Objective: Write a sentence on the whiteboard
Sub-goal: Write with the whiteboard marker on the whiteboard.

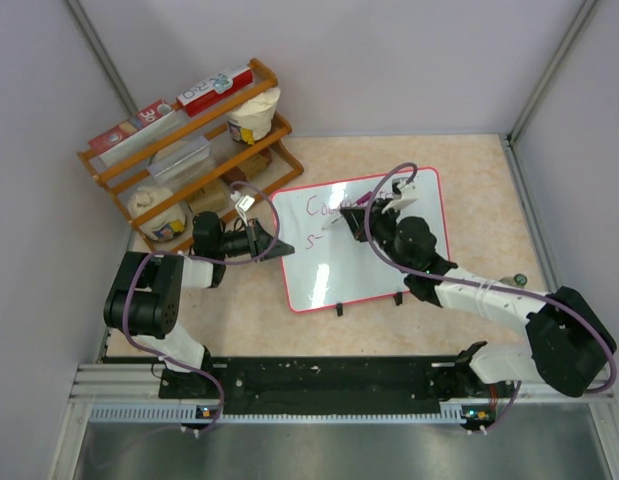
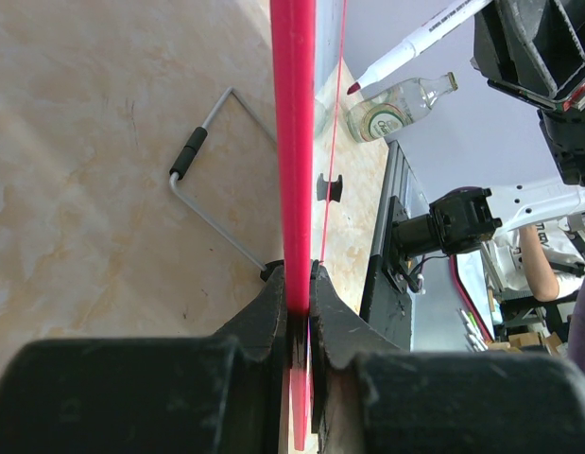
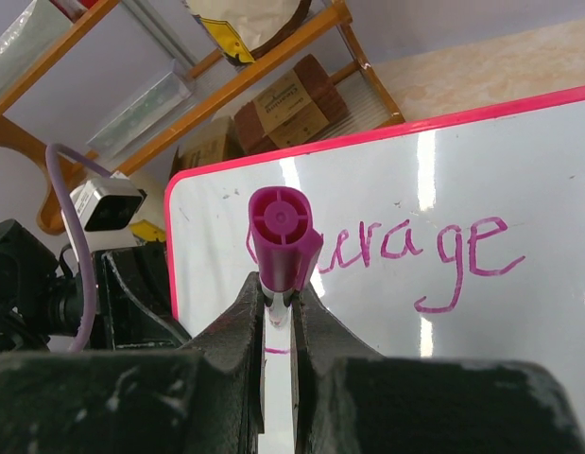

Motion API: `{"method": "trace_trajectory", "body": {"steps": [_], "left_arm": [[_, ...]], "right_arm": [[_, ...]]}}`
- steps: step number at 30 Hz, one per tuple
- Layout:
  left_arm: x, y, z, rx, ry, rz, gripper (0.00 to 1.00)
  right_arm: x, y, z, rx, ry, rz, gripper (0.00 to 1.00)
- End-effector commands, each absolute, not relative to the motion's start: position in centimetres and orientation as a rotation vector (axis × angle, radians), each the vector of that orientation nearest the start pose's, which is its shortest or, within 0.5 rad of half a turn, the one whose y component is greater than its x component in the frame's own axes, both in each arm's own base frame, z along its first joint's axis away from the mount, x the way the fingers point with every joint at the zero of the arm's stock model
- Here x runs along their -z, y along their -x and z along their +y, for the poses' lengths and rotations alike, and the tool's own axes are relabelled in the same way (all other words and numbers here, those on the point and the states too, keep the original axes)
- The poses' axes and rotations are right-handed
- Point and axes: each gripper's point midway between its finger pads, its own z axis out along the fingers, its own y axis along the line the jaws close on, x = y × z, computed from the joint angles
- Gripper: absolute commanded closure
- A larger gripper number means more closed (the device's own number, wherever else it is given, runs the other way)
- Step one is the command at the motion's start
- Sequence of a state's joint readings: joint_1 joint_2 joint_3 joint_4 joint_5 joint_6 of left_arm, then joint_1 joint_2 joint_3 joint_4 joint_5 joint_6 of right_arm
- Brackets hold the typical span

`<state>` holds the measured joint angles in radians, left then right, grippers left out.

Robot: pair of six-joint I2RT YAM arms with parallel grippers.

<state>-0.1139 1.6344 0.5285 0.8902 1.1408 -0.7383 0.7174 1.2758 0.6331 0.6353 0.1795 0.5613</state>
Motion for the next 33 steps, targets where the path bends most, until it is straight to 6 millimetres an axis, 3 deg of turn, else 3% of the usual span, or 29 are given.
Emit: {"method": "trace_trajectory", "body": {"steps": [1,14,33], "left_arm": [[-13.1,-30.7,-20.4,1.498,-0.348,1.867,1.00],[-13.2,-30.7,-20.4,1.497,-0.350,1.864,1.00],[-13.2,-30.7,-20.4,1.496,-0.350,1.865,1.00]], "right_arm": [[-26.3,-33.9,28.0,-0.889,-0.031,1.553,1.00],[-24.3,-34.1,28.4,-0.882,-0.028,1.606,1.00],[-19.5,-31.8,27.1,-0.872,-0.018,1.720,1.00]]}}
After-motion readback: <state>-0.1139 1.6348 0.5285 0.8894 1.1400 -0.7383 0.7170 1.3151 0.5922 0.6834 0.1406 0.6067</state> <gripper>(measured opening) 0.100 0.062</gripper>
